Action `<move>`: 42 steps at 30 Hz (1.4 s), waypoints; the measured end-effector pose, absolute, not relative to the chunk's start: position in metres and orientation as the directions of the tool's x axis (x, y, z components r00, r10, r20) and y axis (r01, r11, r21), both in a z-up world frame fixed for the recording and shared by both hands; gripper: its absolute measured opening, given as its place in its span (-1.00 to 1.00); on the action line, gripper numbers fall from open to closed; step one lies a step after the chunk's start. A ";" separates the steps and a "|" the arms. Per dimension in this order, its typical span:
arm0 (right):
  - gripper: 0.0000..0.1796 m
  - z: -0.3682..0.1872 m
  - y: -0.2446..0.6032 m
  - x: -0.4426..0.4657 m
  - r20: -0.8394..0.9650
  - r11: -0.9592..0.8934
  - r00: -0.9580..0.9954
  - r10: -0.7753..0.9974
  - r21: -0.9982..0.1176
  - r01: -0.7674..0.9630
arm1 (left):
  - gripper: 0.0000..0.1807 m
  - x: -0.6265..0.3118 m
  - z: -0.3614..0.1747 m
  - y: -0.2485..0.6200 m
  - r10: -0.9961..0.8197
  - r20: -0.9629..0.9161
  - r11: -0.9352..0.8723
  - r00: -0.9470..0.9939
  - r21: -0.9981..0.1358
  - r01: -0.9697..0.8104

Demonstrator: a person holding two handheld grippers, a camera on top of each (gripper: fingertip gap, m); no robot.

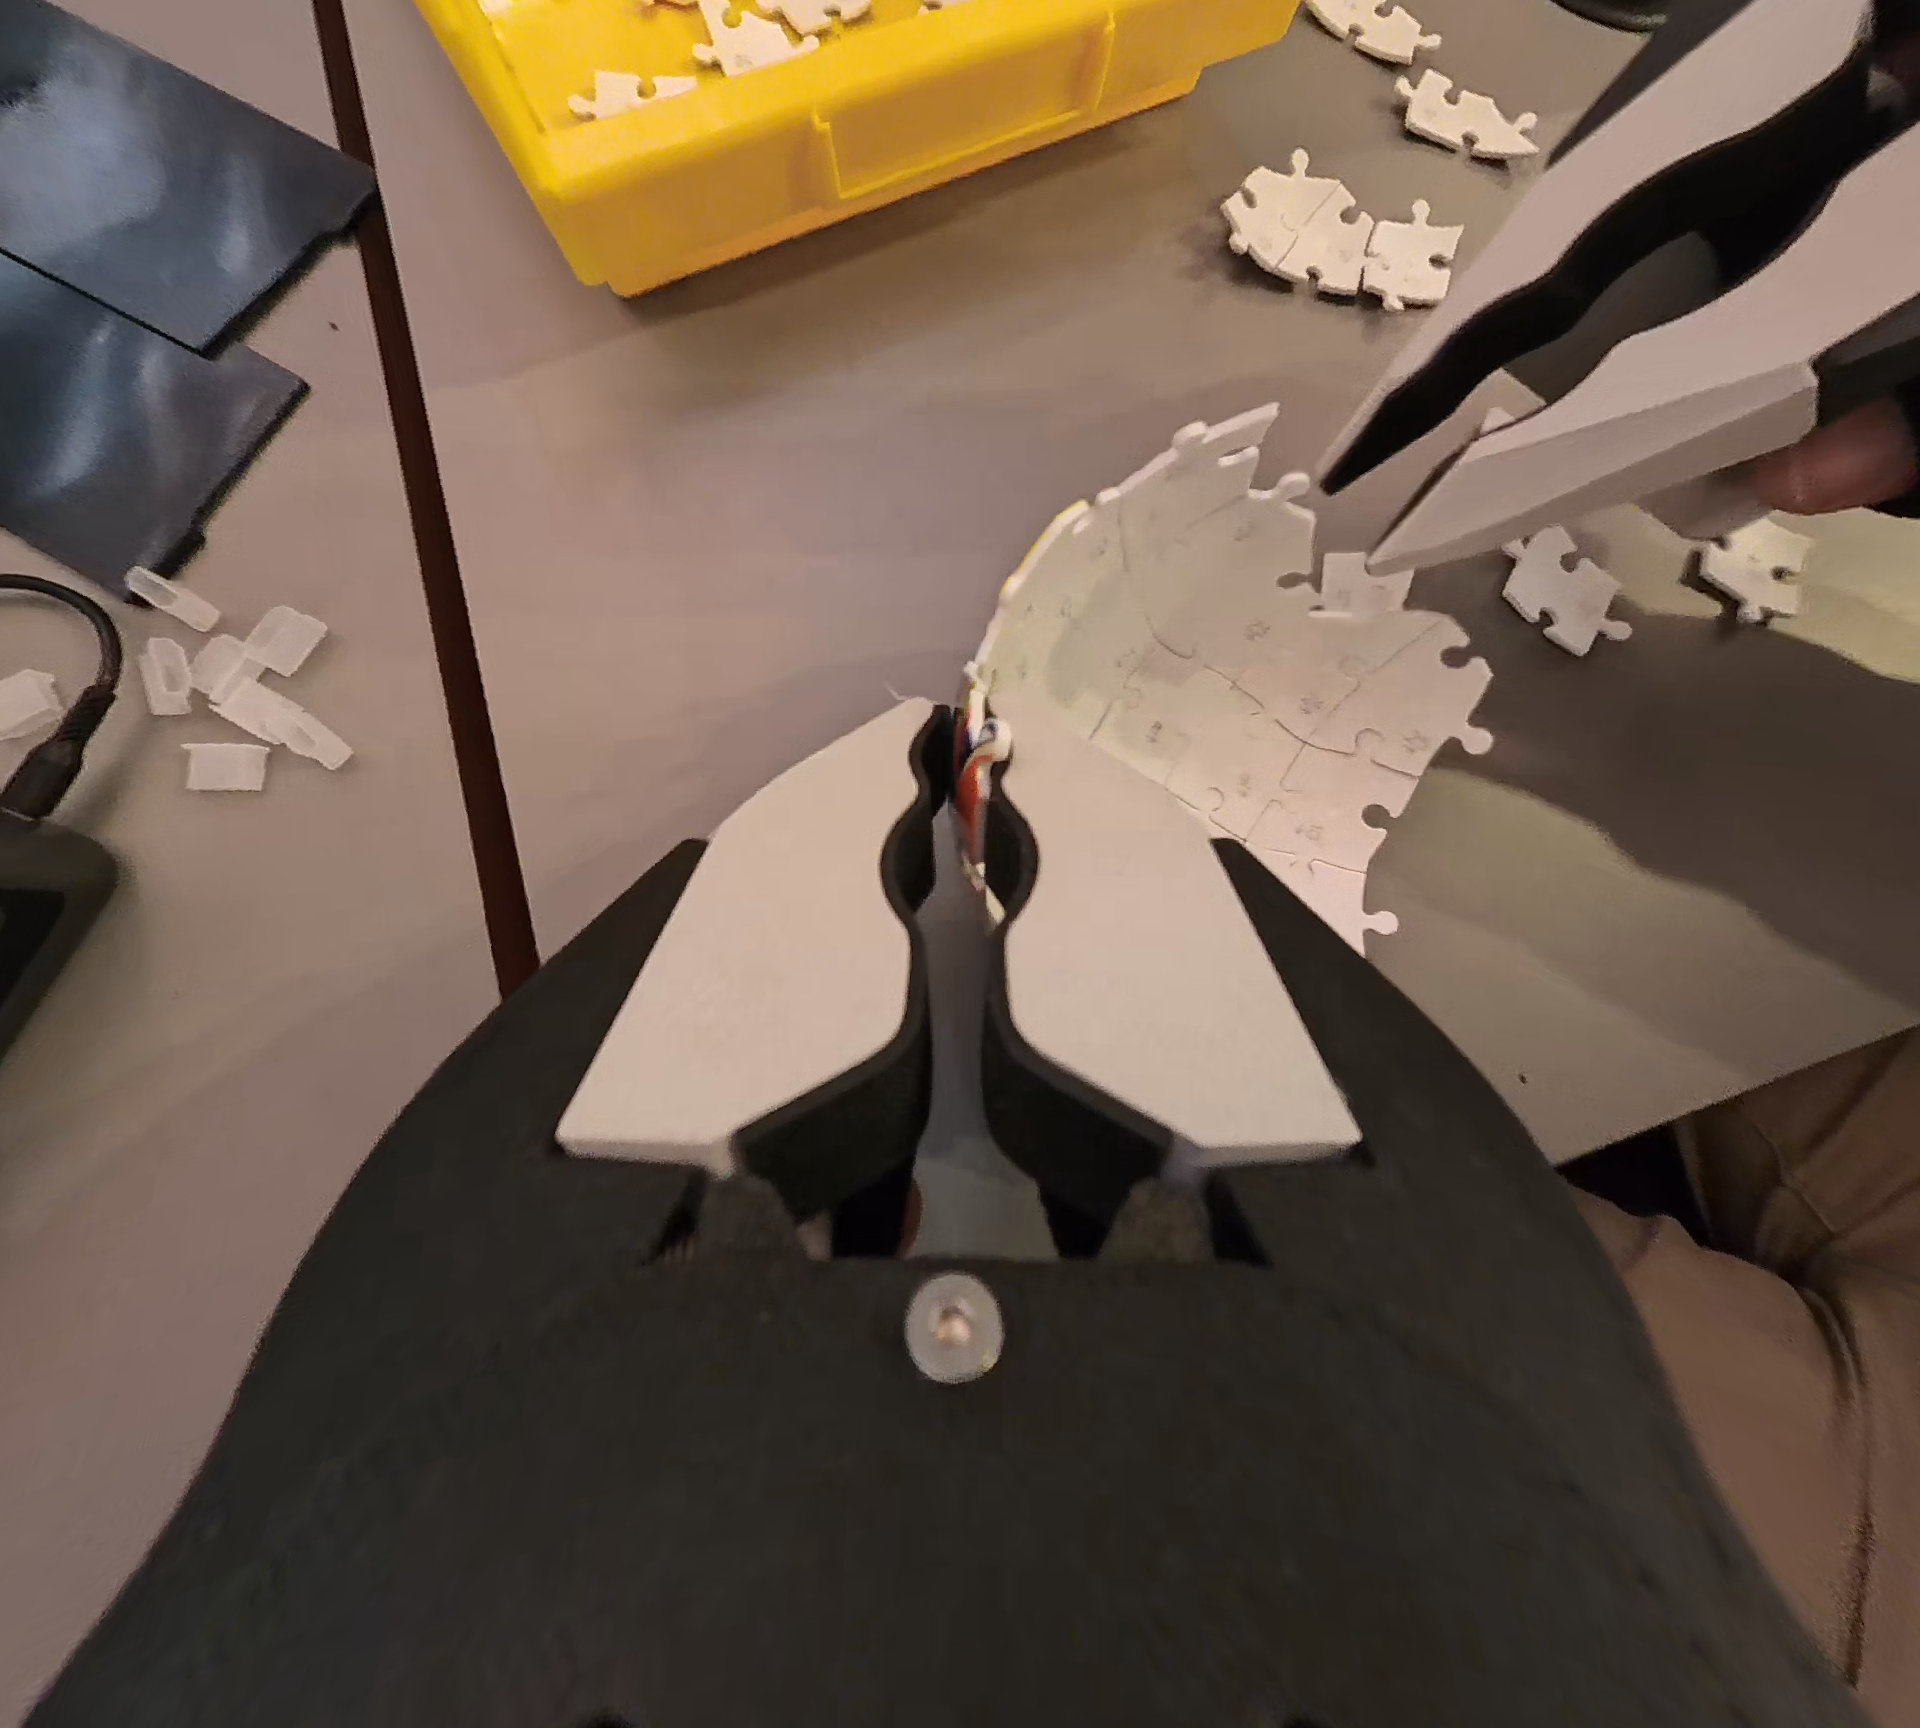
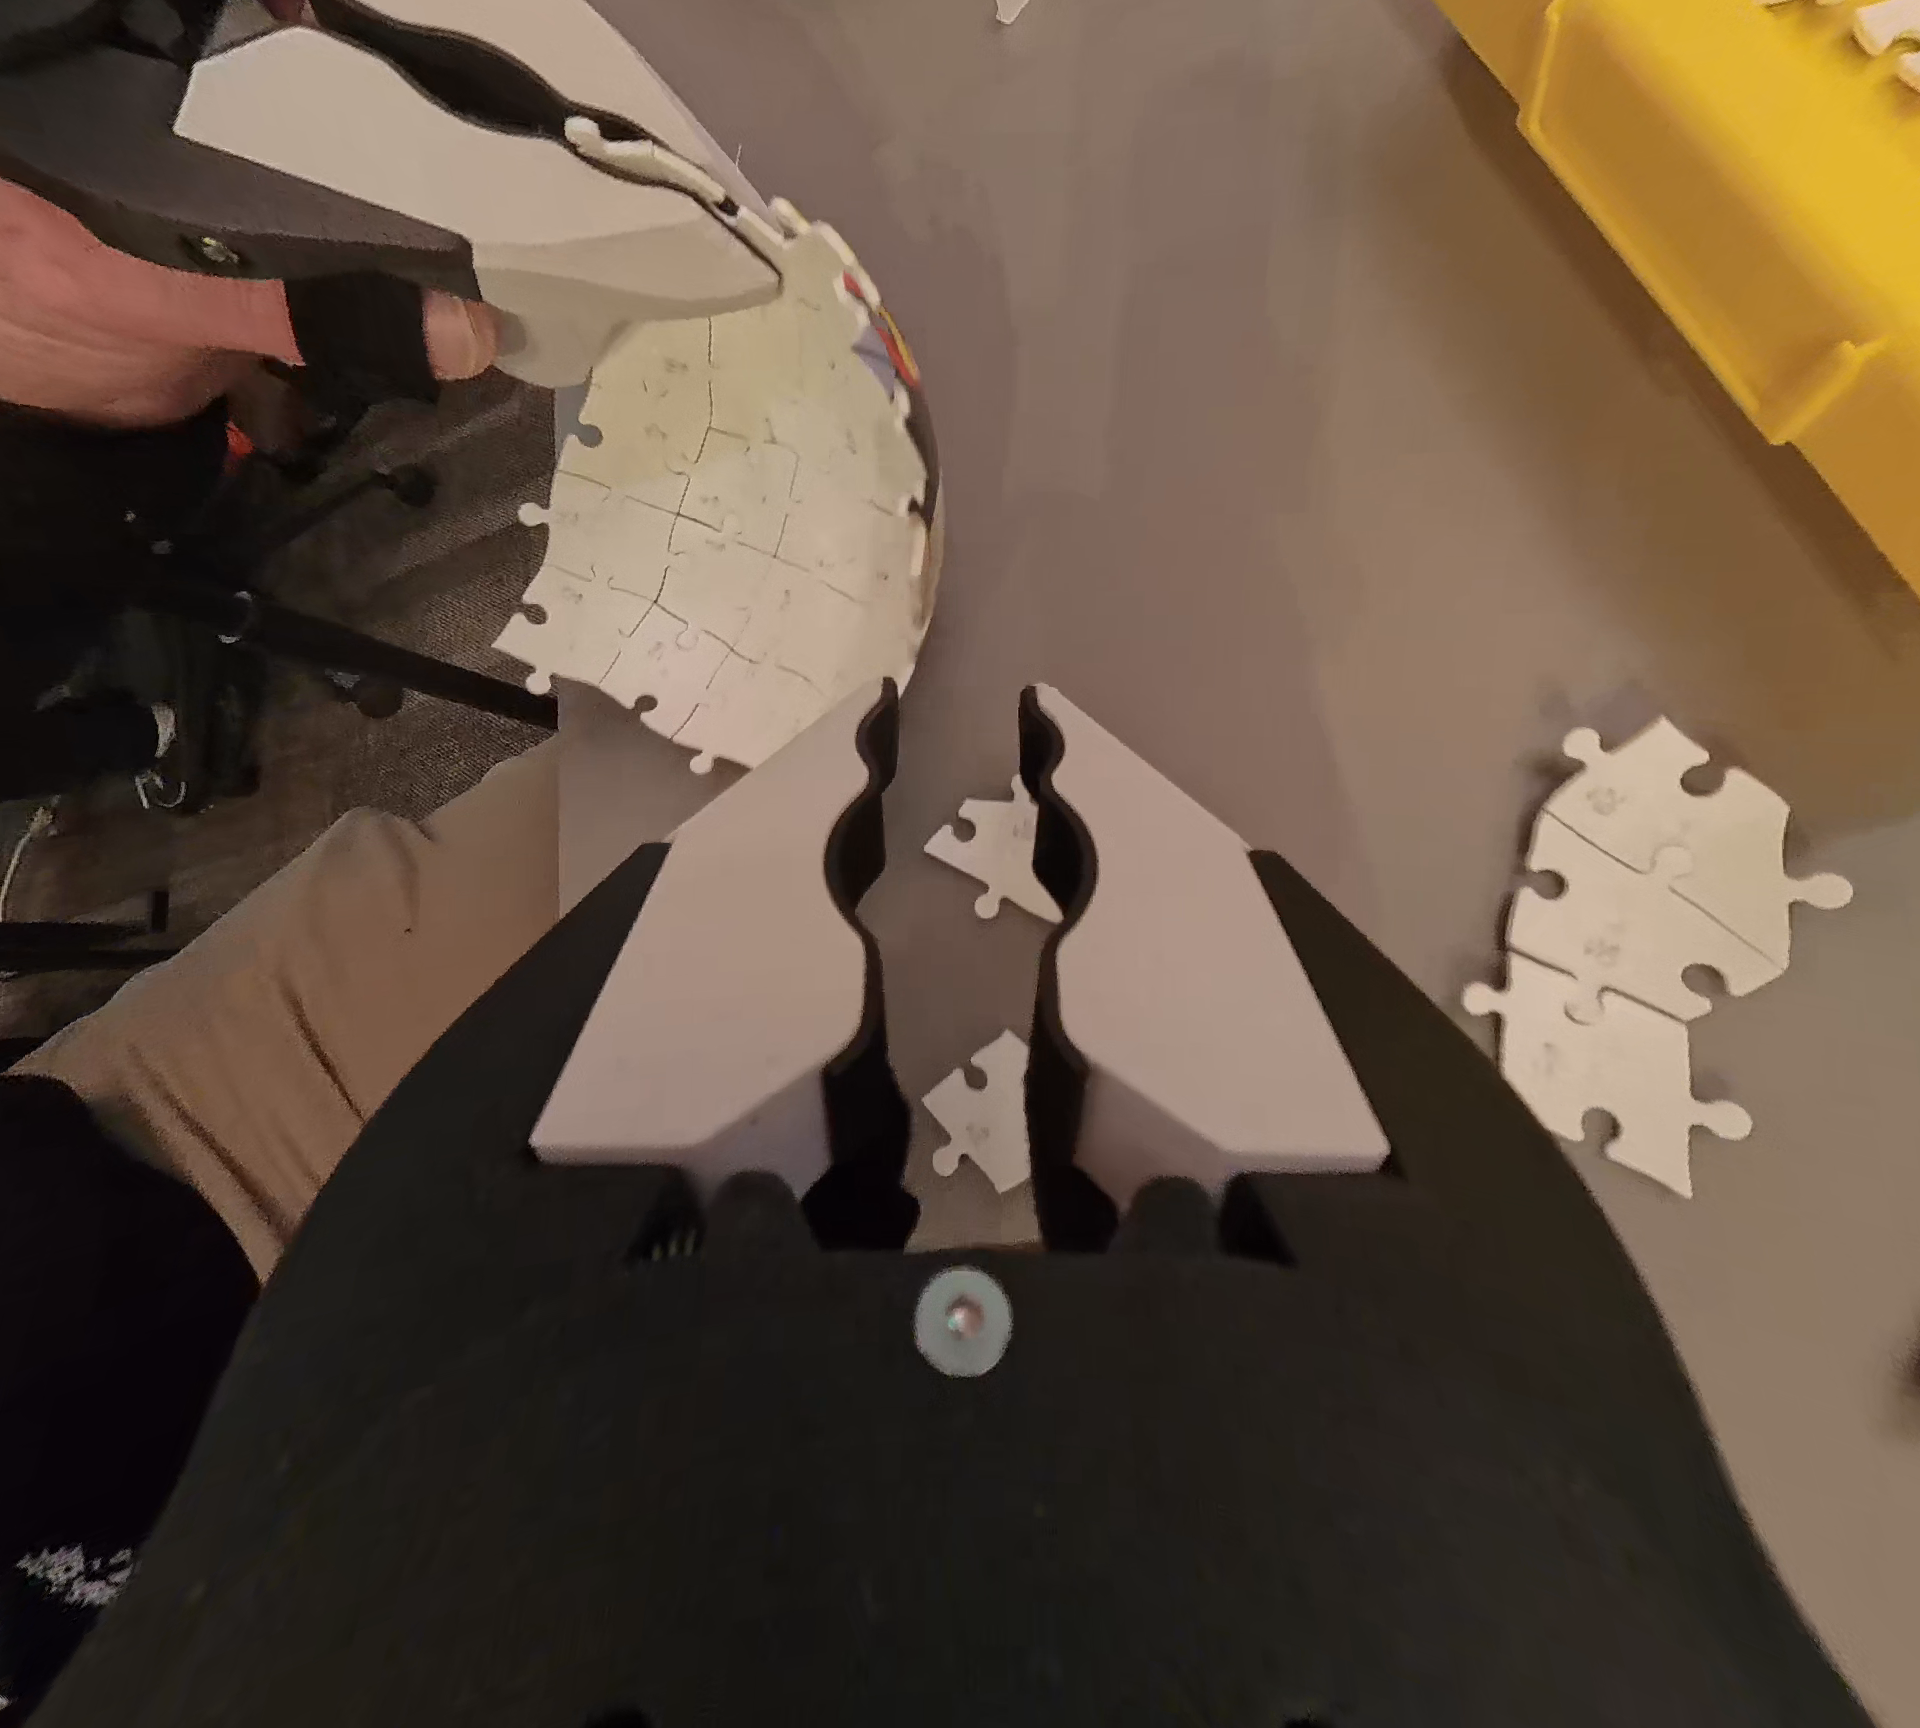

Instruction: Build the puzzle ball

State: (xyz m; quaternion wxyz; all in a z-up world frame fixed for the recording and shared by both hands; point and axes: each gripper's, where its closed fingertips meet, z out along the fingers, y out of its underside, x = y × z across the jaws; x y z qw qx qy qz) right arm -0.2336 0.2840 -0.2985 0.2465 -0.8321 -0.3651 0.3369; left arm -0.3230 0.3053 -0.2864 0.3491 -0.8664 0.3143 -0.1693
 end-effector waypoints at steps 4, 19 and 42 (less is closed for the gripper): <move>-0.77 -0.297 0.277 -0.219 -0.380 -0.614 0.516 0.768 -0.666 0.423 | -0.96 -0.323 -0.279 0.308 -0.650 0.052 -0.534 0.758 -0.741 -0.407; -0.70 -0.294 0.242 -0.200 -0.343 -0.585 0.526 0.778 -0.701 0.407 | -0.96 -0.312 -0.264 0.301 -0.605 -0.082 -0.459 0.792 -0.777 -0.431; -0.98 -0.302 0.265 -0.229 -0.574 -0.708 0.610 0.547 -0.705 -0.028 | -0.96 -0.308 -0.241 0.295 -0.429 -0.097 -0.377 0.898 -0.885 -0.275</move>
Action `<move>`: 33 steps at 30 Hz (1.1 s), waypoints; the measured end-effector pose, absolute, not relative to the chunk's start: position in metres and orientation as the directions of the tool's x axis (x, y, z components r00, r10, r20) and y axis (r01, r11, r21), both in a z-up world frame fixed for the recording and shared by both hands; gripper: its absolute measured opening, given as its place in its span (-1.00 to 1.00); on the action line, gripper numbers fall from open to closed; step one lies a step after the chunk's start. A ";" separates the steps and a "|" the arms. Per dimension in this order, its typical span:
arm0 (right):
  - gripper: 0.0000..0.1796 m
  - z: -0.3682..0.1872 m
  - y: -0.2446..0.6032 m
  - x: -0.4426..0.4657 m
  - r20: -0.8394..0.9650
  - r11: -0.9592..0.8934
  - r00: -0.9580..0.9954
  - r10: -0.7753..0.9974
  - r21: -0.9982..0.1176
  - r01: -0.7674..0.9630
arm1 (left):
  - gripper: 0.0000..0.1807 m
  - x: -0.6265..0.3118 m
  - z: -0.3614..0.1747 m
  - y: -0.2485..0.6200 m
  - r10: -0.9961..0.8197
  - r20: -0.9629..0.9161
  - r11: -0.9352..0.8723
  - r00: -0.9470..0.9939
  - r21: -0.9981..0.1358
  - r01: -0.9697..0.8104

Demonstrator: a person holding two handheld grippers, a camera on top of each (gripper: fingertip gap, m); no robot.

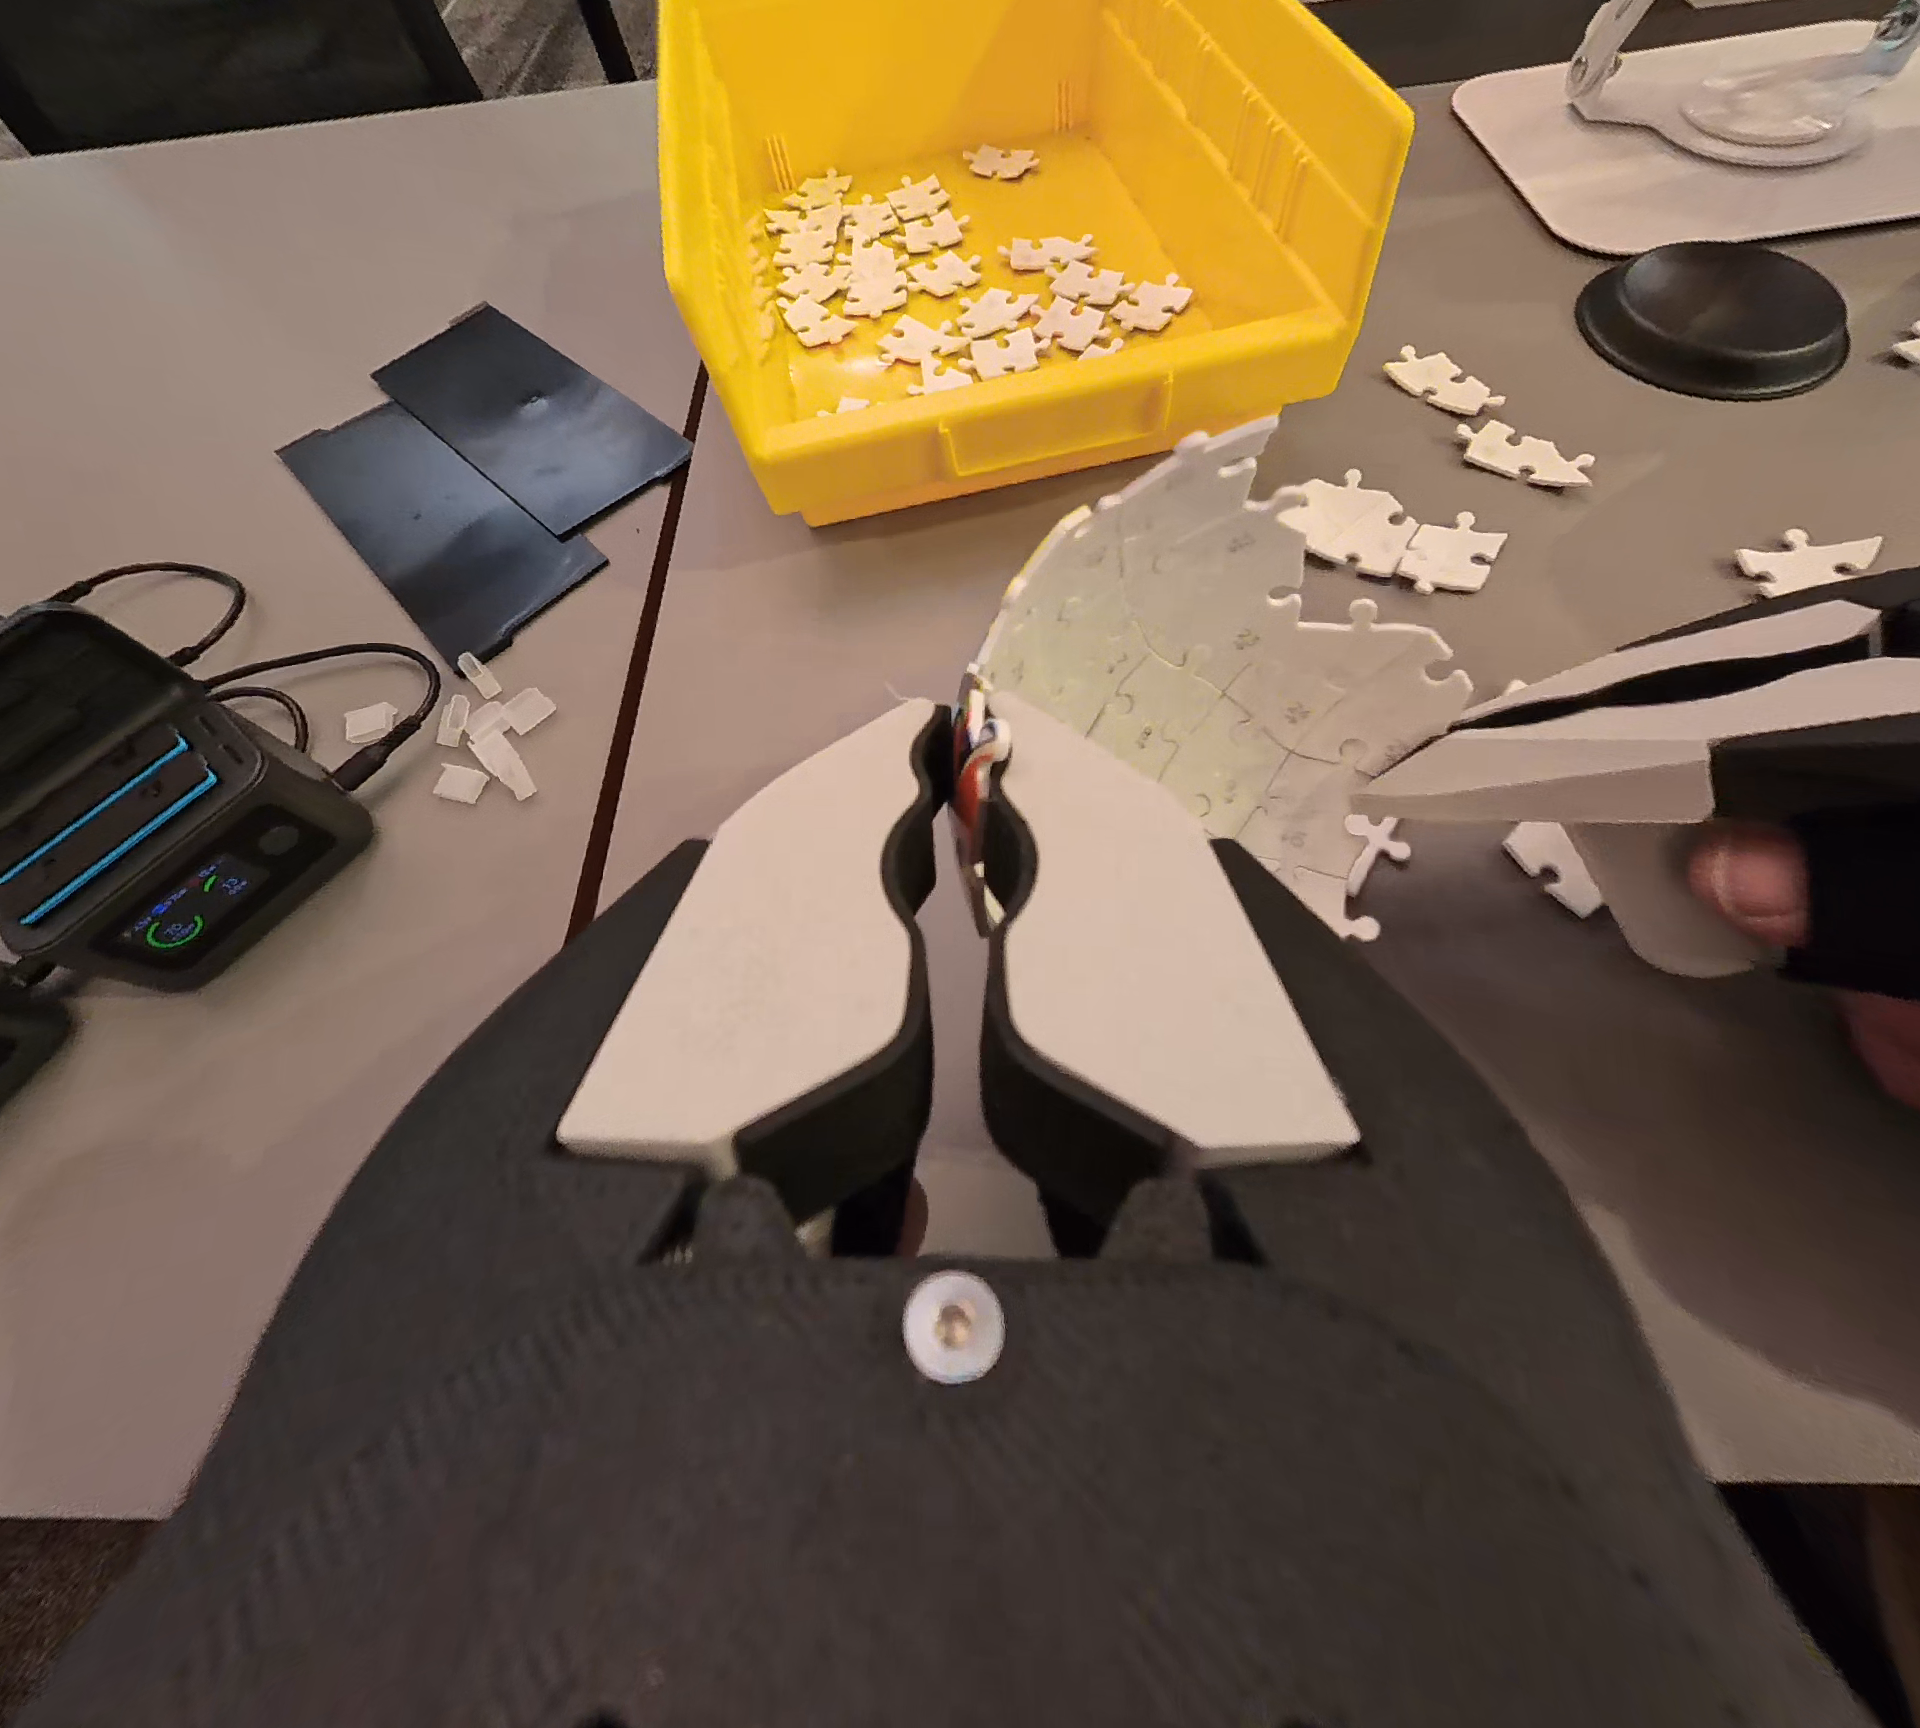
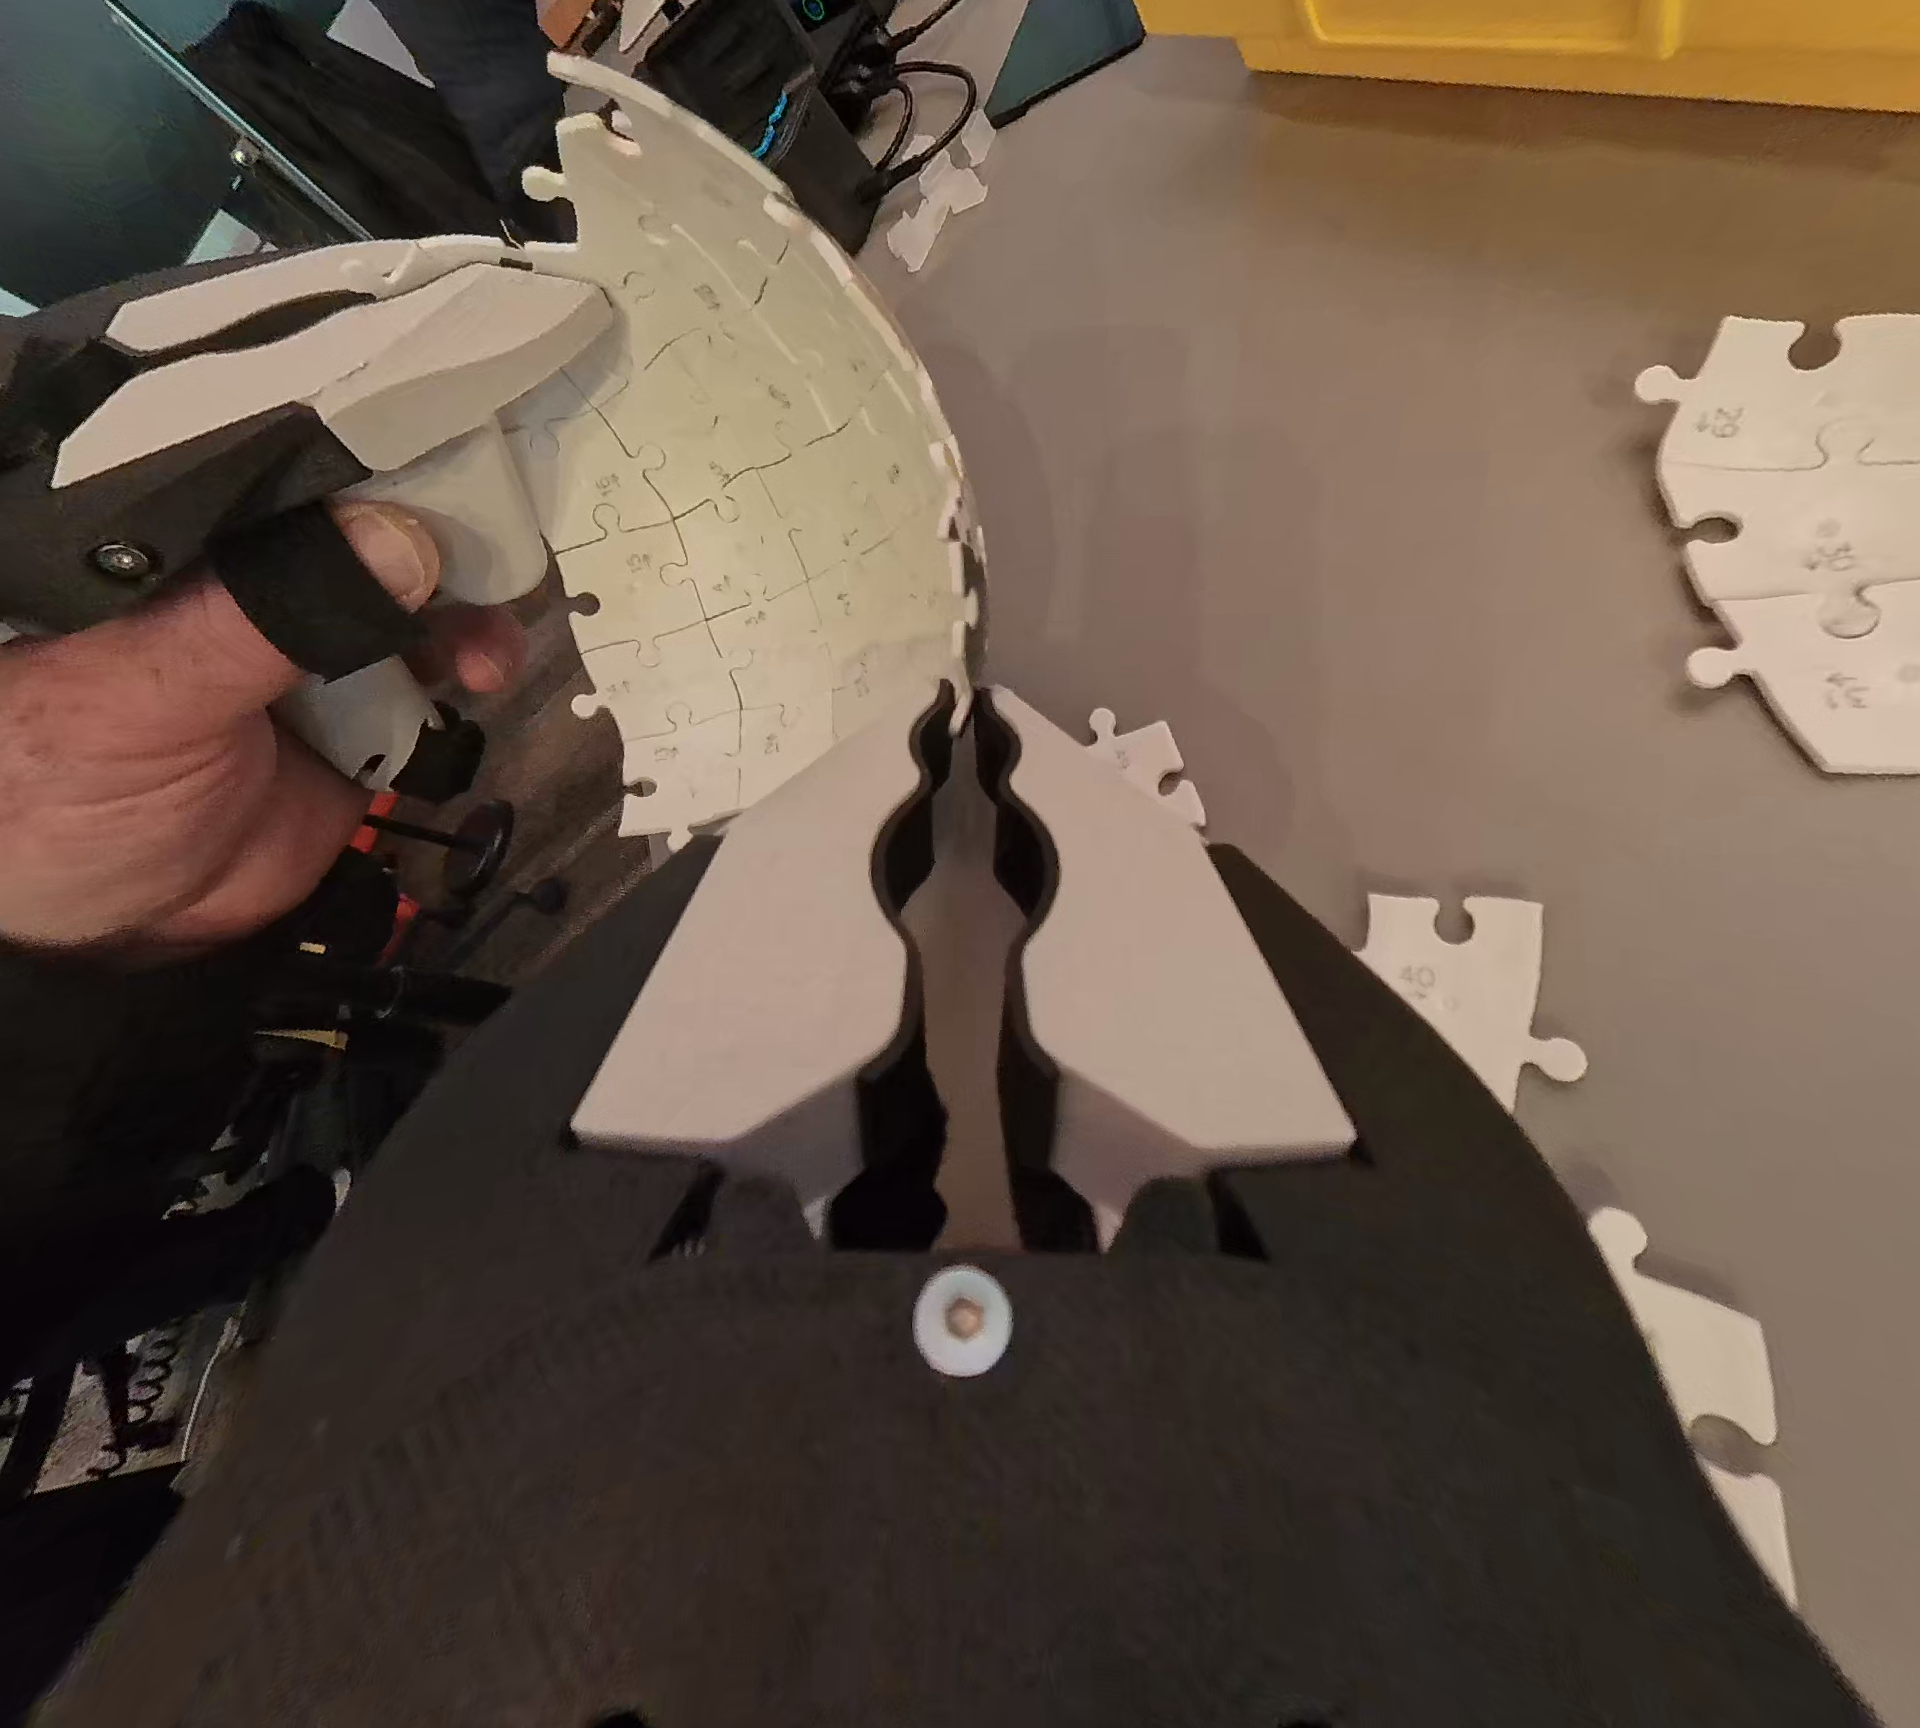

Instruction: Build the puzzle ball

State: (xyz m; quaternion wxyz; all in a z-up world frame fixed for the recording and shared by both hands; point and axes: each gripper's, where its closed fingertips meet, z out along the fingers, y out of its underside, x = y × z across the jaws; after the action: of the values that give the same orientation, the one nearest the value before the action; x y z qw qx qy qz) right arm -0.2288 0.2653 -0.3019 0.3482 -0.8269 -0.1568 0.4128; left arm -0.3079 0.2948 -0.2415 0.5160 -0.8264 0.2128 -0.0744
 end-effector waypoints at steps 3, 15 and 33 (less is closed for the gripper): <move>-0.99 -0.301 0.268 -0.229 -0.567 -0.701 0.617 0.546 -0.712 -0.034 | -0.96 -0.309 -0.239 0.295 -0.416 -0.088 -0.372 0.905 -0.892 -0.258; -0.74 -0.297 0.277 -0.223 -0.543 -0.666 0.679 0.494 -0.739 -0.106 | -0.96 -0.309 -0.232 0.296 -0.376 -0.074 -0.343 0.924 -0.915 -0.213; -0.98 -0.278 0.284 -0.232 -0.609 -0.615 0.632 0.478 -0.746 -0.254 | -0.97 -0.307 -0.221 0.294 -0.350 -0.026 -0.315 0.937 -0.938 -0.143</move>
State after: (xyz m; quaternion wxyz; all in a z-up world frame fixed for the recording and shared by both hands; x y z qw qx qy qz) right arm -0.2316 0.2836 -0.2779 0.4327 -0.7931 -0.0709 0.4228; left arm -0.3069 0.2938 -0.2213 0.5651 -0.8056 0.1529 -0.0914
